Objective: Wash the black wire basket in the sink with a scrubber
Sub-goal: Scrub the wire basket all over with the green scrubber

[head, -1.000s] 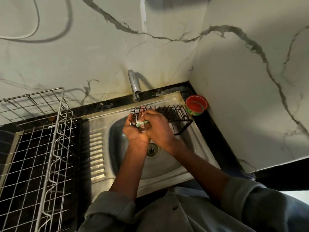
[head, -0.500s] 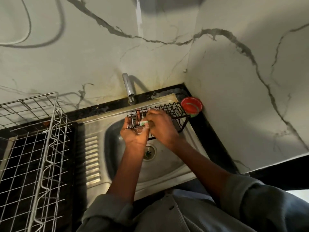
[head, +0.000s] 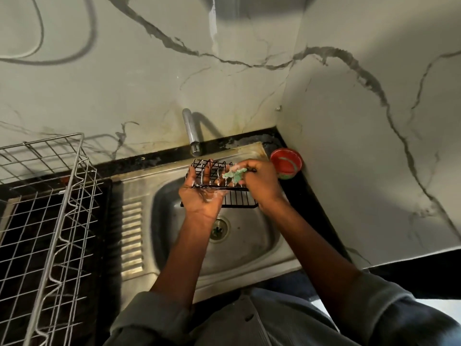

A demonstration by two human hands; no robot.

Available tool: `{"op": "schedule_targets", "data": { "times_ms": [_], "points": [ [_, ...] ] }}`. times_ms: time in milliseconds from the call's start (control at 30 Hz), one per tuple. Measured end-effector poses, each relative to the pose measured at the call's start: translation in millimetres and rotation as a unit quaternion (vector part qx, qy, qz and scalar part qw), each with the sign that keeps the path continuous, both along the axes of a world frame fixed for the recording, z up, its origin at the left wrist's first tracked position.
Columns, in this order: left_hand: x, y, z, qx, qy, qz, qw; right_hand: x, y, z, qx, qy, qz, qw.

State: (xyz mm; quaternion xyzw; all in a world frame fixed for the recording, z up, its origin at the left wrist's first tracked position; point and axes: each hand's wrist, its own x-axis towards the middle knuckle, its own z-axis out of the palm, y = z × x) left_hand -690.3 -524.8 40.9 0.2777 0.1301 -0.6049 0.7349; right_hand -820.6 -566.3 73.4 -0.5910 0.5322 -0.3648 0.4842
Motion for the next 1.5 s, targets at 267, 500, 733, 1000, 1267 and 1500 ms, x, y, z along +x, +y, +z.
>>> {"op": "schedule_targets", "data": {
  "times_ms": [267,500,733,1000,1267,1500],
  "points": [
    [-3,8,9,-0.027,0.005,-0.004,1.0,16,-6,-5,0.002,0.046,-0.008,0.999],
    [-11,5,16,-0.02,-0.018,-0.033,0.999,23,-12,11,-0.152,0.149,-0.01,0.977],
    [-13,3,13,-0.044,-0.011,-0.052,0.998,25,-3,5,-0.215,0.259,-0.027,0.941],
    [-17,-3,7,-0.044,-0.012,-0.043,0.998,7,-7,-8,-0.176,0.309,-0.043,0.934],
    [-24,-6,-4,-0.062,-0.005,-0.056,0.997,50,12,9,-0.265,0.241,0.005,0.934],
    [-12,-6,-2,-0.065,0.011,-0.028,0.997,7,-16,-11,-0.196,0.355,-0.056,0.912]
  ]
}}
